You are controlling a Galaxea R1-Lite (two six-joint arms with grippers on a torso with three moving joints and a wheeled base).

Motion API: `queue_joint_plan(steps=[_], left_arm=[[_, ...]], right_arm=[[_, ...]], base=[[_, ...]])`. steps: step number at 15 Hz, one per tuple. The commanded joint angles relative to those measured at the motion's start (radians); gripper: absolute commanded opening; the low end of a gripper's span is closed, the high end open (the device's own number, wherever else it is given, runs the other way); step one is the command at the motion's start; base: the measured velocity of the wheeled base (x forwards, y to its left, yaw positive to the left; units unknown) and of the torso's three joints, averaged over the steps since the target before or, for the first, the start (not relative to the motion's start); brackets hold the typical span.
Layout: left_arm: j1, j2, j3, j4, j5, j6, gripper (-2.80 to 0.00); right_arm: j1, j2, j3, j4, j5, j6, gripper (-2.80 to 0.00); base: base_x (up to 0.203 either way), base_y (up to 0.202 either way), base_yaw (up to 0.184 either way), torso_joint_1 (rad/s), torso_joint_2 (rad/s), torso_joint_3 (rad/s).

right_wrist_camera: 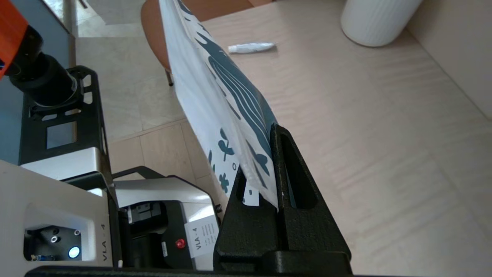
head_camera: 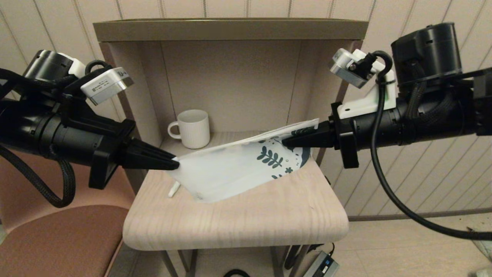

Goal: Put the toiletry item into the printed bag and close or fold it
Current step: Open the storage bag

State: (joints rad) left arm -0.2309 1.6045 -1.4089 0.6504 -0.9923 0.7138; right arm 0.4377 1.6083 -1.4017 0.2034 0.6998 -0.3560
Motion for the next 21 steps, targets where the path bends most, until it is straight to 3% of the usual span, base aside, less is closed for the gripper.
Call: queue_joint_plan(steps=[1, 11, 21], left_arm=[[0.002, 0.002, 0.001, 0.005, -0.005, 0.004, -2.80], [-0.030, 0.027, -0.014, 0.005, -0.020, -0.001, -2.80], [-0.071, 0.035, -0.019, -0.008, -0.019, -0.010, -2.80]], right_arm=[[-0.002, 0.004, 0.004, -0.001, 0.003, -0.001, -2.80], [0.067, 0.025, -0.005, -0.004, 0.010, 0.001, -2.80], [0.067, 0.050, -0.026, -0.004, 0.007, 0.005, -2.80]], base=[[0.000, 0.000, 0.000, 0.000, 0.00, 0.000], [0.000, 0.000, 0.000, 0.000, 0.00, 0.000], [0.000, 0.000, 0.000, 0.000, 0.00, 0.000]])
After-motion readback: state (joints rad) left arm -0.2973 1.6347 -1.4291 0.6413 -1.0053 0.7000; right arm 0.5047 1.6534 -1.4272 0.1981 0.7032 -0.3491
